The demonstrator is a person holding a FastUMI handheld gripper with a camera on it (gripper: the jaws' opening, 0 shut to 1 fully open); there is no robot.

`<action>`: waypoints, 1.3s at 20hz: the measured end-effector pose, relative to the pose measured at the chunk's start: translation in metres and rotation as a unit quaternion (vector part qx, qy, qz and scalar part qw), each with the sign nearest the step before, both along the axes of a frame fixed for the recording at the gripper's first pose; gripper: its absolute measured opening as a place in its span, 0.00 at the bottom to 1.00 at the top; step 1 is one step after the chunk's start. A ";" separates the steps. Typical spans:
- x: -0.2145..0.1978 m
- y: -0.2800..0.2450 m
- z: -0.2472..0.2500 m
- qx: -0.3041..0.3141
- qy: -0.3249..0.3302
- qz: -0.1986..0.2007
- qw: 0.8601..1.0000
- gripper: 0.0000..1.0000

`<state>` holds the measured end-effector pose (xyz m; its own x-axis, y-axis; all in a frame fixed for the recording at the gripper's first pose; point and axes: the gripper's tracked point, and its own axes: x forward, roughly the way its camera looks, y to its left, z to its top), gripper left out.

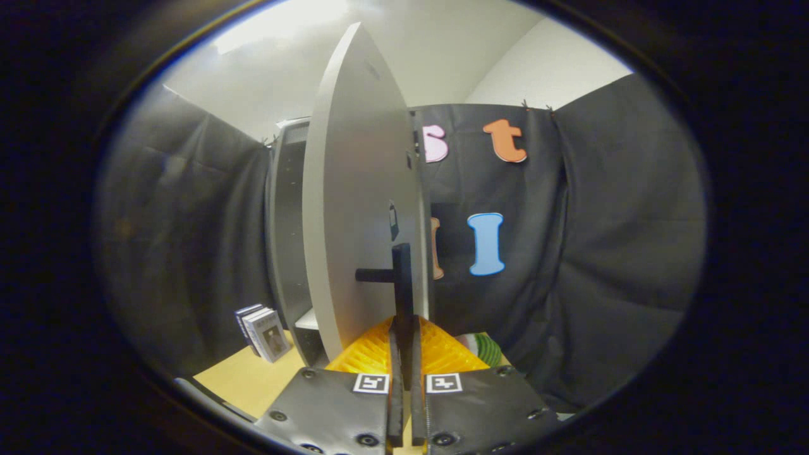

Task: Open the shoe cabinet door, grab the shoes and put them into the shoe cabinet, then close the shoe cabinet door.

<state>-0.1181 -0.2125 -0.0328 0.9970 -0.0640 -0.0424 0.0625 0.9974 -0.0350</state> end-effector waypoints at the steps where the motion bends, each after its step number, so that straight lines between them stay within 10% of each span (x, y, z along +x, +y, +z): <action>1: 0.000 -0.009 0.000 0.001 -0.001 -0.007 1.000 0.07; 16: -0.034 -0.086 0.005 -0.001 -0.013 -0.085 0.996 0.02; 26: -0.073 -0.032 0.016 0.008 -0.033 -0.030 0.999 0.02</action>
<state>-0.1913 -0.2445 -0.0165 0.9921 -0.1234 0.0213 0.1237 0.9922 -0.0120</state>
